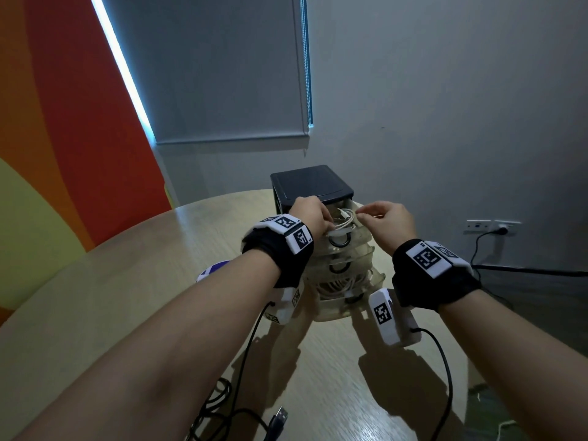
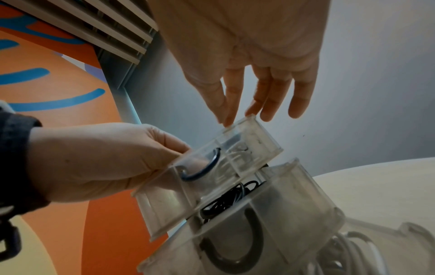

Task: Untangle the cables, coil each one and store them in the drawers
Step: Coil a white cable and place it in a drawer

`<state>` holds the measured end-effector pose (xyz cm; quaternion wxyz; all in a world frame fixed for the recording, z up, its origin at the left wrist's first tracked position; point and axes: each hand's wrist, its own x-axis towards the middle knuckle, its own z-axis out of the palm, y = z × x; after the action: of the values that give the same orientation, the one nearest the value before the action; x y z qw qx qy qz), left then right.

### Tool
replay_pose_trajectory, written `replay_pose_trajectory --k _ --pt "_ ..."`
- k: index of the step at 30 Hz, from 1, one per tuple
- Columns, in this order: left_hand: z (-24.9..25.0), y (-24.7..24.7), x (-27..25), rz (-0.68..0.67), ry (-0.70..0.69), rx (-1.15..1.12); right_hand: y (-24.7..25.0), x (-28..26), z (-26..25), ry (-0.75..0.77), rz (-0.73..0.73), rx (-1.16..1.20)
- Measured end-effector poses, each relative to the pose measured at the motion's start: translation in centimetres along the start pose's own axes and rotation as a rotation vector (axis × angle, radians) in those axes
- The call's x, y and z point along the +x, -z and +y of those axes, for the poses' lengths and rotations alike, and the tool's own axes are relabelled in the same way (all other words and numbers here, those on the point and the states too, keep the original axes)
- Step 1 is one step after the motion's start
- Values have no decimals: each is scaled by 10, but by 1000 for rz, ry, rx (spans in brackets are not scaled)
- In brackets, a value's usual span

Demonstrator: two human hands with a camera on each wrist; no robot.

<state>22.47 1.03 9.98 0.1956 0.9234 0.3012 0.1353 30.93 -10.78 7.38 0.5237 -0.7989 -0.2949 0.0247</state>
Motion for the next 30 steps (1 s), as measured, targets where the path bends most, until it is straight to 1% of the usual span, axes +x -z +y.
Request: replay_pose_trajectory --k 4,7,10,13,17,18,19,22,24,26,28,29,30 --pt "3 -7 10 -5 72 5 -2 6 0 -27 5 -78" --pt "8 -12 17 -16 156 25 -4 10 1 -60 -38 -150" --pt "9 -20 26 -22 202 145 -6 11 0 -71 -100 -204" --pt "14 -27 29 -41 266 240 -9 11 -1 -78 -106 -226" --pt "19 -23 29 -83 276 311 -9 13 -4 -91 -118 -227" --pt "21 -22 30 -122 267 350 -9 13 -4 -91 -124 -233" --pt "21 -25 33 -153 288 358 -8 12 -6 -89 -129 -243" --pt "21 -37 41 -178 473 391 -7 10 -7 -92 -142 -269" --pt "20 -42 42 -127 534 375 -7 8 -8 -94 -149 -285" --pt "22 -37 35 -141 519 322 -7 7 -8 -91 -158 -295" --pt "16 -40 42 -160 487 279 -6 6 -9 -87 -167 -296" --pt "12 -38 45 -147 453 254 -6 6 -9 -84 -169 -294" --pt "9 -34 46 -129 447 206 -6 6 -9 -82 -169 -291"
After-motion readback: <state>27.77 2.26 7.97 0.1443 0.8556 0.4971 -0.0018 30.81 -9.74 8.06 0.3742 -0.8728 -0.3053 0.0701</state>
